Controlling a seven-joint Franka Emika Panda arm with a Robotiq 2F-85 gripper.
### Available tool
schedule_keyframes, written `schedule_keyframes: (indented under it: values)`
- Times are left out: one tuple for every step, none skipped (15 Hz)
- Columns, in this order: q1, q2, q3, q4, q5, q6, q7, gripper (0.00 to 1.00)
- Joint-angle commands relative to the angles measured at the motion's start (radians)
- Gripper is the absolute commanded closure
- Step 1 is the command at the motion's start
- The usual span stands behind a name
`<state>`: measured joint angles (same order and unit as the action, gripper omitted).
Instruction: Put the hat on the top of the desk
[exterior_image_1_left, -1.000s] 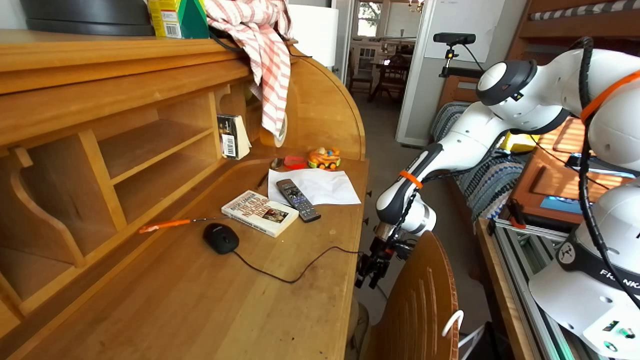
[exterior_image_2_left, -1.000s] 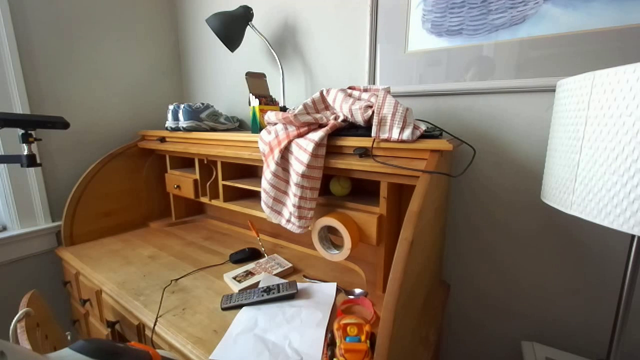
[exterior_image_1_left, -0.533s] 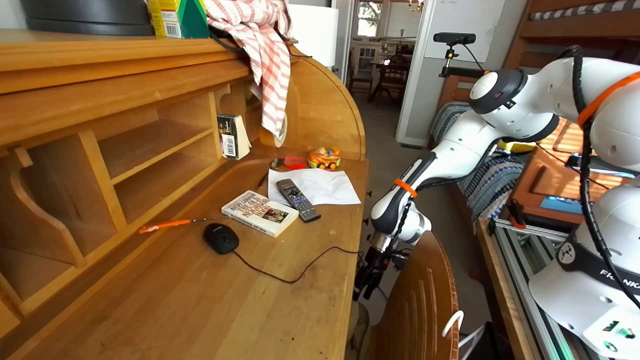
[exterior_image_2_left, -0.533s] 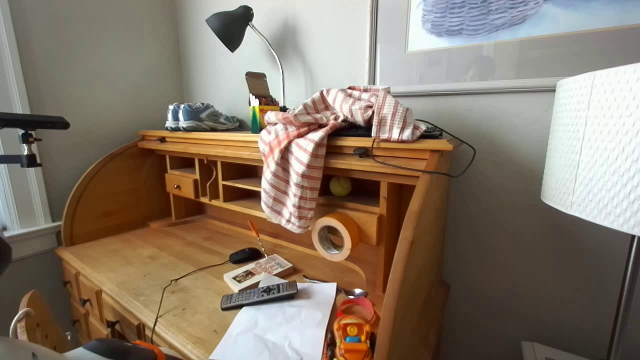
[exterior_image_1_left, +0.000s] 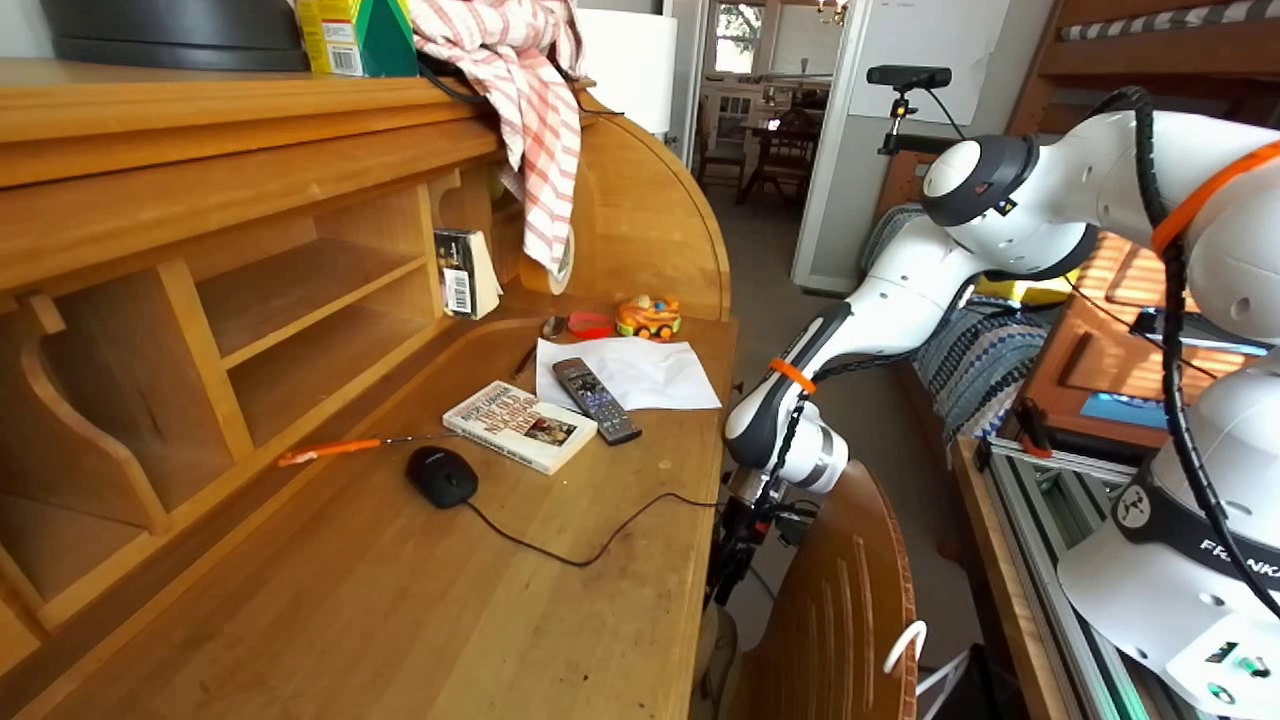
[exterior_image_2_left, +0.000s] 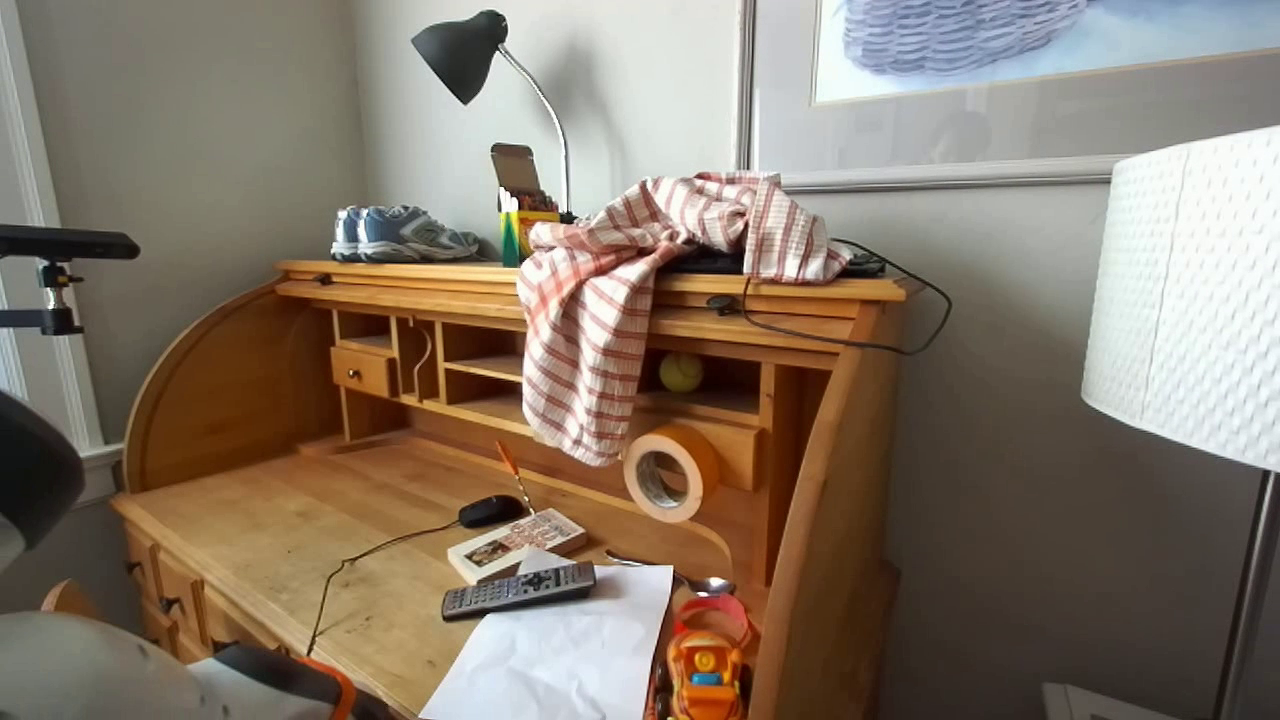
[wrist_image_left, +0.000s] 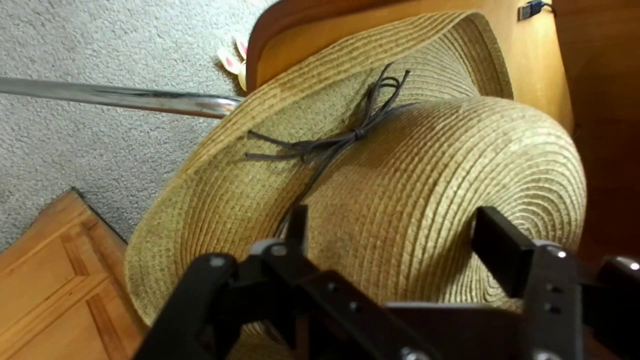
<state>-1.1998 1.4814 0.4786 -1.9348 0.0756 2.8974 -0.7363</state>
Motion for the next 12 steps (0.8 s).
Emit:
schedule_keyframes:
  values:
    - [0.044,0.035,-0.008,0.061,0.04,-0.006,-0.024,0.38]
    - [0.045,0.034,-0.009,0.061,0.043,-0.006,-0.024,0.41]
    - [0.046,0.034,-0.009,0.061,0.043,-0.003,-0.022,0.51]
    - [0.046,0.034,-0.009,0.061,0.043,-0.002,-0.022,0.58]
    - [0.044,0.034,-0.009,0.06,0.043,-0.001,-0.023,0.68]
    - [0.043,0.034,-0.009,0.061,0.043,-0.002,-0.022,0.74]
    - [0.042,0.033,-0.009,0.06,0.044,-0.002,-0.022,0.81]
    - [0.037,0.033,-0.008,0.058,0.044,-0.001,-0.024,0.89]
    - [0.031,0.033,-0.008,0.057,0.044,-0.002,-0.024,0.96]
    - [0.027,0.033,-0.007,0.056,0.044,-0.002,-0.026,1.0]
    - [0.024,0.033,-0.007,0.055,0.042,-0.006,-0.022,1.0]
    - [0.024,0.032,-0.012,0.052,0.03,-0.009,-0.007,1.0]
